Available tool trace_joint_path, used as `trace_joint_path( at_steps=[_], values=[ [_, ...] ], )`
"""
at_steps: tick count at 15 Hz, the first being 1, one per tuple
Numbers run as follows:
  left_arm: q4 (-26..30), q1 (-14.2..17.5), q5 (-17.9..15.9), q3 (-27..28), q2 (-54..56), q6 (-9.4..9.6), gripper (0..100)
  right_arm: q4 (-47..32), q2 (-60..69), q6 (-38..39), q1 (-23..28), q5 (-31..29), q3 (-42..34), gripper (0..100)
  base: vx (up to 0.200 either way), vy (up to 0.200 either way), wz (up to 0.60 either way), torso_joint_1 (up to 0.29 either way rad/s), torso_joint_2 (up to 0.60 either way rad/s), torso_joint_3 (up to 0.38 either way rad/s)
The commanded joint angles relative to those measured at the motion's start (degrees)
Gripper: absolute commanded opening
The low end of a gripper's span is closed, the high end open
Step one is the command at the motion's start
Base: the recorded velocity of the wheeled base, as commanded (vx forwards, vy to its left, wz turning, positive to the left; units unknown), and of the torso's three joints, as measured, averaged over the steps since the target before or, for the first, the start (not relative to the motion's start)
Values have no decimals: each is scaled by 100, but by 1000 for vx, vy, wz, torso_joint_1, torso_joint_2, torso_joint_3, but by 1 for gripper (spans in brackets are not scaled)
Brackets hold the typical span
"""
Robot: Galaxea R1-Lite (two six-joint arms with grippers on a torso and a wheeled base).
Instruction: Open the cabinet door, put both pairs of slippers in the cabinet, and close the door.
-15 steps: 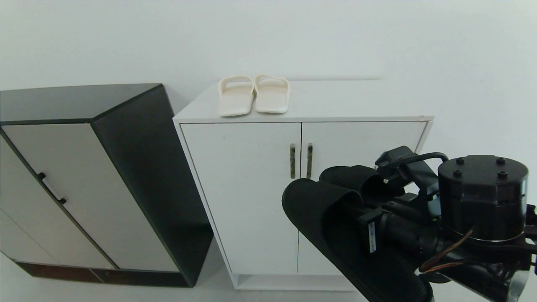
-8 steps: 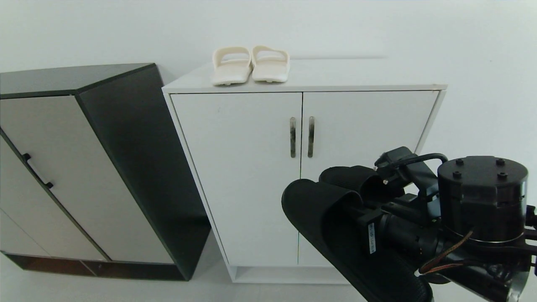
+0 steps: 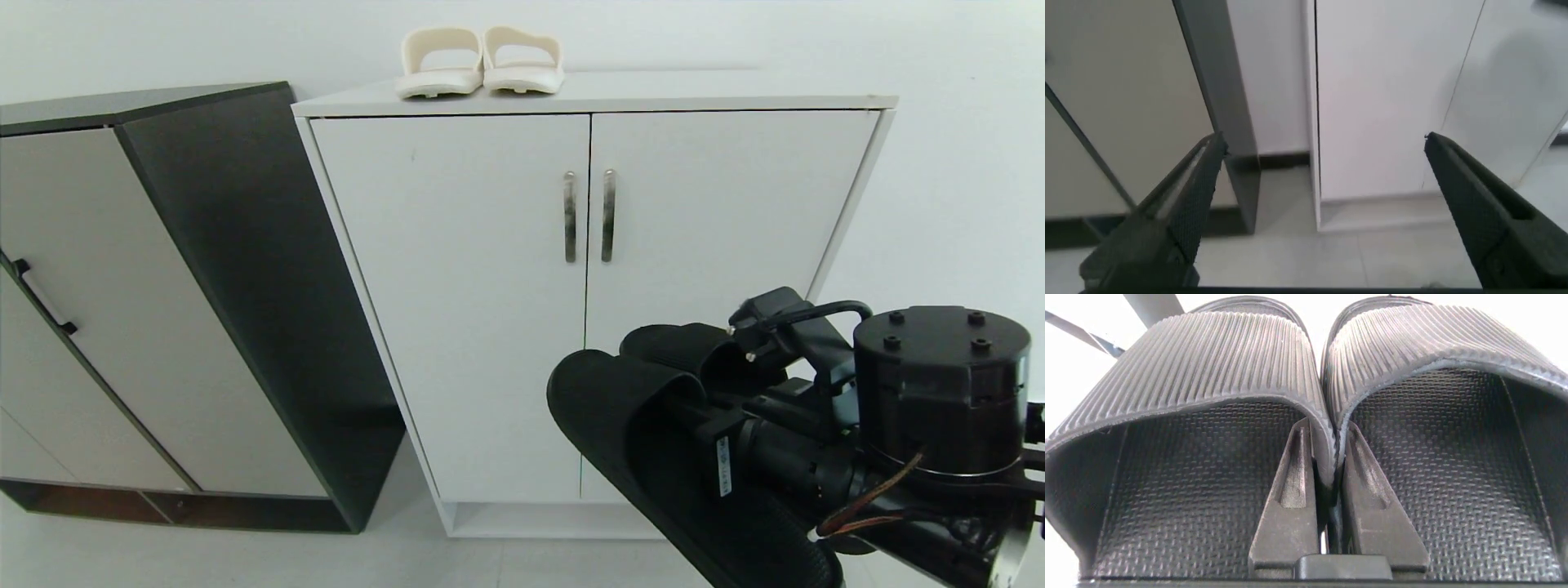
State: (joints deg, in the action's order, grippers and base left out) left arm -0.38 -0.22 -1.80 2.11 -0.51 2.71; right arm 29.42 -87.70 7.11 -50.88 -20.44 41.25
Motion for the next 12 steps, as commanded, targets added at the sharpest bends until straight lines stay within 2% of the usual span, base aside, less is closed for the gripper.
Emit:
trace_joint_path(
  at_steps=[1,2,4,6,7,8,9,10,11,12],
  values=[
    [-15,-48,-31,1468,-845,-675,100,3,25,-25,-9,5,-21,0,0,0,0,-2,76,46],
    [-15,-119,-189,2022,-1408,-833,100,3,25,-34,-18,5,-21,0,0,0,0,0,0,0],
    [-120,-312,-874,2197,-2427,-816,100,3,16,-25,-27,5,-21,0,0,0,0,0,0,0],
    [-920,-444,-1850,2215,-3570,-789,100,20,34,-25,-9,14,-30,0,0,0,0,0,0,0],
    [-1439,-453,-2140,2250,-4115,-780,100,64,42,-25,-9,23,-30,0,0,0,0,0,0,0],
    [-1957,-470,-2333,2294,-4589,-745,100,108,42,-34,-9,23,-30,0,0,0,0,0,0,0],
    [-2704,-620,-2527,2426,-5301,-578,100,179,78,-34,-9,40,-56,0,0,0,0,0,0,0],
    [-3082,-813,-2527,2566,-5723,-508,100,187,148,-43,-9,181,-135,0,0,0,0,0,0,0],
    [-3267,-1068,-2518,2742,-6022,-499,100,187,209,-43,8,357,-161,0,0,0,0,0,0,0],
    [-3337,-1622,-2351,3199,-6514,-499,100,187,288,-43,114,664,-232,0,0,0,0,0,0,0]
  ],
)
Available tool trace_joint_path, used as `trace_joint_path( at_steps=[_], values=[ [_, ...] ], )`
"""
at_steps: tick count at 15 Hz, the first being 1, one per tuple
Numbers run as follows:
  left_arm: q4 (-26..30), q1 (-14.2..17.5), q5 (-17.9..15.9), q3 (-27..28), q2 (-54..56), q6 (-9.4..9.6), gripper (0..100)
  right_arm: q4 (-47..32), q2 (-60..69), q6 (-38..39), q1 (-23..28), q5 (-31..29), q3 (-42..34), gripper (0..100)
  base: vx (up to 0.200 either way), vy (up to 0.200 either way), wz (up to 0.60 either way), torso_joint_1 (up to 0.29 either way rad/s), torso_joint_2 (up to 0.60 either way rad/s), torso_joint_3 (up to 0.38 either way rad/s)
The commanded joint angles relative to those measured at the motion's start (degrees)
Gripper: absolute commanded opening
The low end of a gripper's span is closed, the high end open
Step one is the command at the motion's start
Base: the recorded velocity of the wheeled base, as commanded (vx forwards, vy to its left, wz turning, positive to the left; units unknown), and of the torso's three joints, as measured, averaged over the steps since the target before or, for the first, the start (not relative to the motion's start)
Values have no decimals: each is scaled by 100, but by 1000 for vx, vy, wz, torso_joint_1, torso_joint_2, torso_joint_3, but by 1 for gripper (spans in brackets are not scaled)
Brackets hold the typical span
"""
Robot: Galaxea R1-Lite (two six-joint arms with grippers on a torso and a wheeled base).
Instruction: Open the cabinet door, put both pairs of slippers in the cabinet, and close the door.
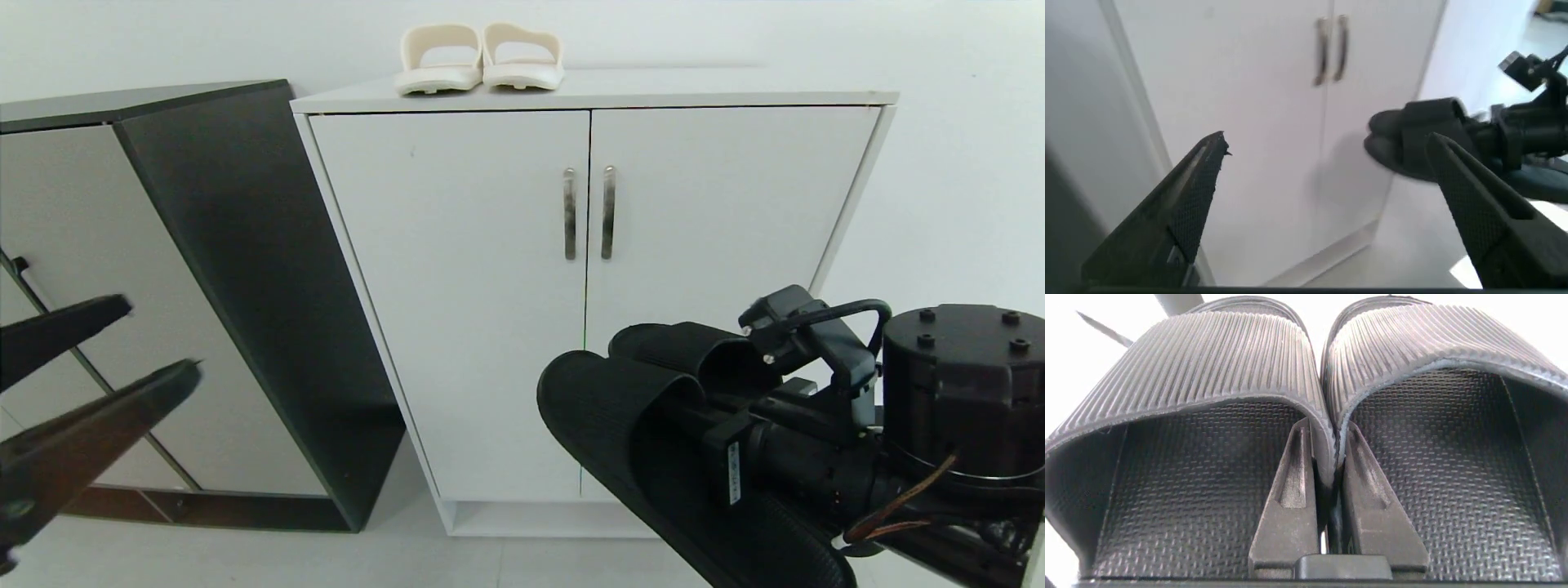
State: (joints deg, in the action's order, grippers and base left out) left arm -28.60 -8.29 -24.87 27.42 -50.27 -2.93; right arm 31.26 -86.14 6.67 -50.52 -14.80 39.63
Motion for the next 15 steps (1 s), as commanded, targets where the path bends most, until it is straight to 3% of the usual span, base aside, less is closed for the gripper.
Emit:
trace_joint_path(
  at_steps=[1,2,4,6,10,11,13,14,15],
  values=[
    [-515,-1175,167,976,-1846,64,100,3,141,1,183,223,-122,0,0,0,0,0,0,0],
    [-515,-1474,307,1187,-2092,64,100,3,141,1,227,258,-140,0,0,0,0,0,0,0],
    [-515,-2449,720,1855,-2909,38,100,-6,132,1,288,258,-175,0,0,0,0,0,0,0],
    [-524,-2959,1028,2391,-3524,3,100,-14,97,-8,288,258,-184,0,0,0,0,0,0,0],
    [-480,-3170,931,3525,-4315,-437,100,12,1,10,350,311,-316,0,0,0,0,0,0,0],
    [-418,-3223,791,3947,-4623,-560,100,3,-26,10,367,355,-351,0,0,0,0,0,0,0],
    [-155,-3293,641,4421,-4939,-586,100,3,-26,1,358,478,-421,0,0,0,0,0,0,0],
    [21,-3319,483,4615,-5018,-701,100,3,-26,1,358,504,-421,0,0,0,0,0,0,0],
    [144,-3319,219,4764,-5071,-929,100,12,-43,1,358,496,-430,0,0,0,0,0,0,0]
  ],
)
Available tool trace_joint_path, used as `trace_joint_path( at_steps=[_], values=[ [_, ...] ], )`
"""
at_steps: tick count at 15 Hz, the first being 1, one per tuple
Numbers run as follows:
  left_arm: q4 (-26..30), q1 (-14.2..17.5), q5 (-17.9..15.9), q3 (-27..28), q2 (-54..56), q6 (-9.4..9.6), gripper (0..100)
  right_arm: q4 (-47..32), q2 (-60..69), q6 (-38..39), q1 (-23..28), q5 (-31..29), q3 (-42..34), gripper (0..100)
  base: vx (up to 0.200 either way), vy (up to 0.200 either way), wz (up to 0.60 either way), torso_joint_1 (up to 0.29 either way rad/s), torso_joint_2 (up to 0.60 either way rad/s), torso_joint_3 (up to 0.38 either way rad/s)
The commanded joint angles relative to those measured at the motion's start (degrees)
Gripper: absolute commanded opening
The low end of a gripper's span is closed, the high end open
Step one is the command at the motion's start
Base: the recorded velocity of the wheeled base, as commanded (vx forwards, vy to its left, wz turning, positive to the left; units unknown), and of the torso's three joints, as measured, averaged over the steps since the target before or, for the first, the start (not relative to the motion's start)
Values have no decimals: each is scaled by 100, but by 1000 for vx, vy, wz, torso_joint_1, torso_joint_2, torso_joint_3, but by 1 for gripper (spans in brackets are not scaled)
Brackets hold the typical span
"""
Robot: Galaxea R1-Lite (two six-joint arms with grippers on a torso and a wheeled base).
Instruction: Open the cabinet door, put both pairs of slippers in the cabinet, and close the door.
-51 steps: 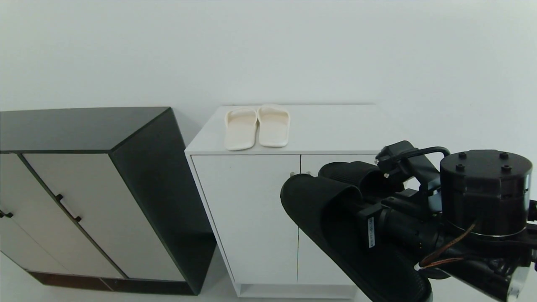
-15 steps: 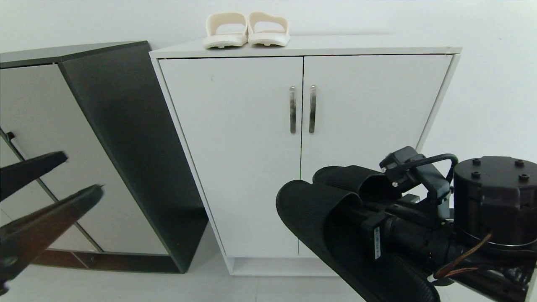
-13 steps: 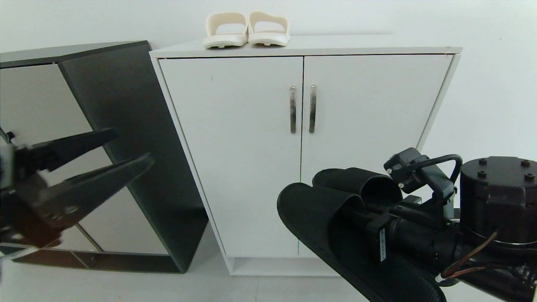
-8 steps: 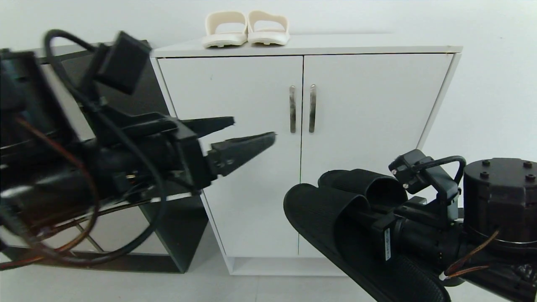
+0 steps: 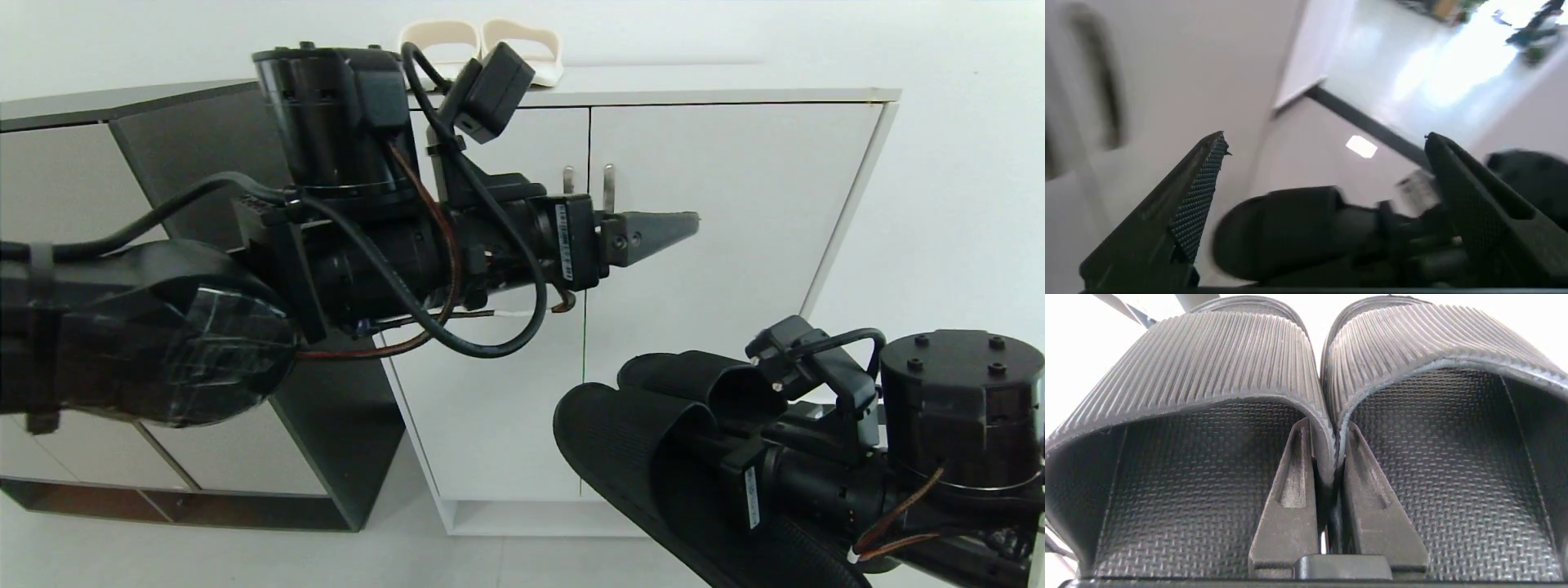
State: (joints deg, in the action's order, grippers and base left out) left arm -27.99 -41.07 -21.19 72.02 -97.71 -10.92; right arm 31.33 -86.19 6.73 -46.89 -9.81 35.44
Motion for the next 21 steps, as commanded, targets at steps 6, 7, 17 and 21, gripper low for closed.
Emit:
trace_joint_path(
  at_steps=[6,7,17,21],
  values=[
    [153,99,-413,682,-688,-437,100,5,-47,4,4,-3,-11,0,0,0,0,0,0,0],
    [171,99,-272,787,-723,-419,100,5,-47,4,4,-3,-11,0,0,0,0,0,0,0],
    [452,407,695,1631,-1409,-156,100,14,-56,-5,4,-3,-11,0,0,0,0,0,0,0],
    [558,503,695,2061,-1813,-156,100,5,-65,-5,4,-3,-11,0,0,0,0,0,0,0]
  ],
)
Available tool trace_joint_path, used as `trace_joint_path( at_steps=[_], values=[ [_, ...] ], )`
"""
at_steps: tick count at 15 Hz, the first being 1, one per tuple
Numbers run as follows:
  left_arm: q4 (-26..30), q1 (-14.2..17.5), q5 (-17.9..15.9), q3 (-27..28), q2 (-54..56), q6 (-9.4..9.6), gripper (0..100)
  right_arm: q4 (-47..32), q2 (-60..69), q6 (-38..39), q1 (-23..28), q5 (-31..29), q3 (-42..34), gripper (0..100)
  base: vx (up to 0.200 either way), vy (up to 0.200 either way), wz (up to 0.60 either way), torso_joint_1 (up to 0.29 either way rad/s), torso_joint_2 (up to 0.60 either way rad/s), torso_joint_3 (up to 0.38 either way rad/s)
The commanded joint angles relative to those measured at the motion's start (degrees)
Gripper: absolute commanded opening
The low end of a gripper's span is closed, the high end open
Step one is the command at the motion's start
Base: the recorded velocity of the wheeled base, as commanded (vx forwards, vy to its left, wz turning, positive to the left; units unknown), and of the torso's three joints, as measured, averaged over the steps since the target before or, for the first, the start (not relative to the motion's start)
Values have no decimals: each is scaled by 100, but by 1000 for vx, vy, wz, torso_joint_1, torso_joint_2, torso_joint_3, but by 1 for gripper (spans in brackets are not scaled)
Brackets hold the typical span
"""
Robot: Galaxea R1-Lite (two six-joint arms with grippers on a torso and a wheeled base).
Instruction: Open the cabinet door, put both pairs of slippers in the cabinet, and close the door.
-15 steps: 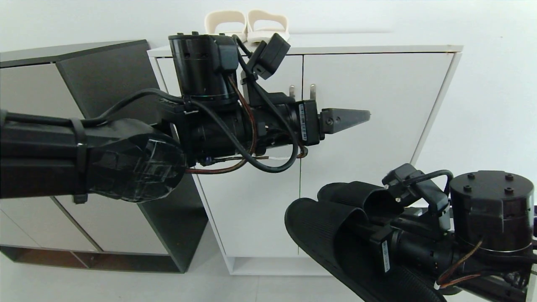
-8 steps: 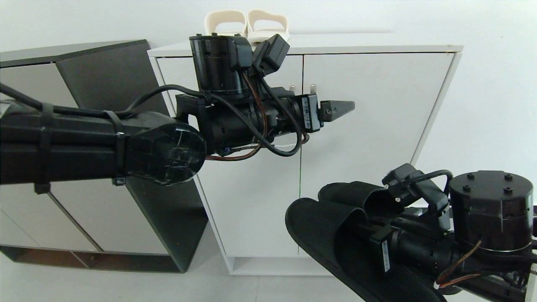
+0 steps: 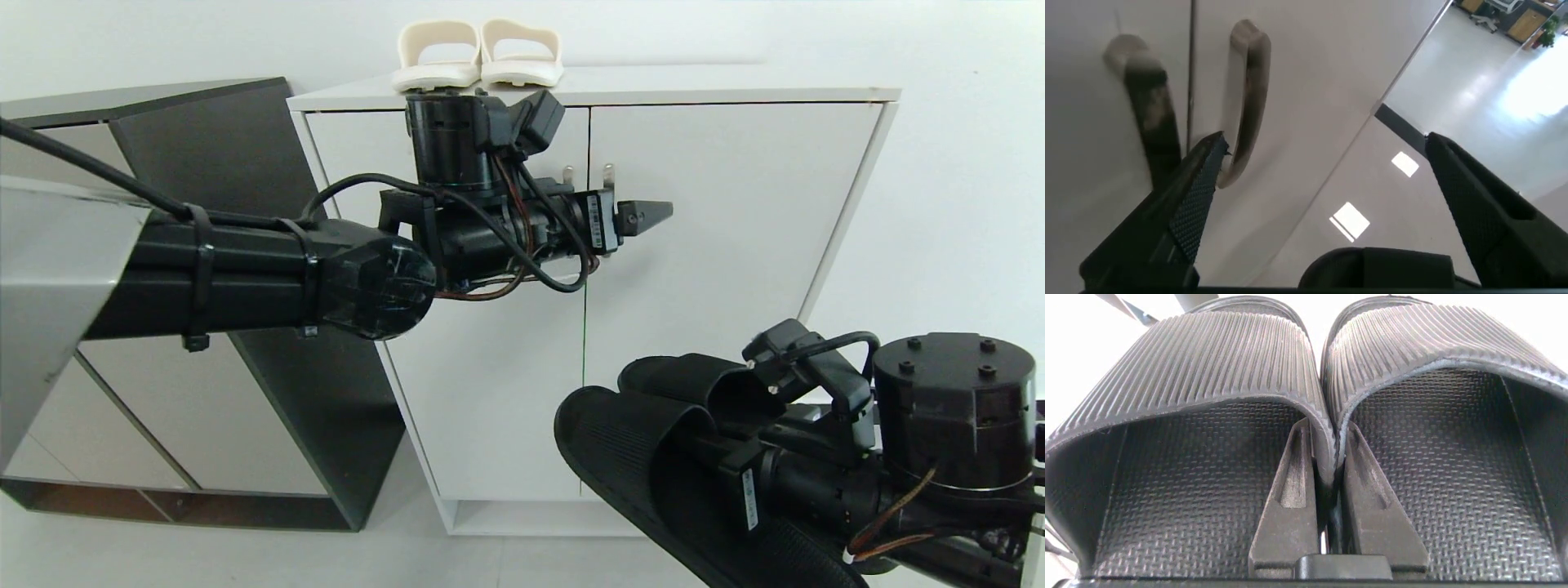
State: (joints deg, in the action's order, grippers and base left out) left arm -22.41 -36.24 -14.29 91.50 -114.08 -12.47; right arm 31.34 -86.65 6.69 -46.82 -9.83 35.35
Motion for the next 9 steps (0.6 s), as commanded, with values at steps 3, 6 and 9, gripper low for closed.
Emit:
trace_joint_path(
  at_steps=[3,6,9],
  values=[
    [-1,12,5,377,-448,-10,100,3,-54,-1,-11,-2,-2,0,0,0,0,0,0,0],
    [-1,12,5,518,-545,-27,0,3,-54,-1,-2,-2,-2,0,0,0,0,0,0,0],
    [-18,-85,84,219,-273,-10,0,-5,-27,-72,-11,209,-134,0,0,0,0,0,0,0]
  ],
)
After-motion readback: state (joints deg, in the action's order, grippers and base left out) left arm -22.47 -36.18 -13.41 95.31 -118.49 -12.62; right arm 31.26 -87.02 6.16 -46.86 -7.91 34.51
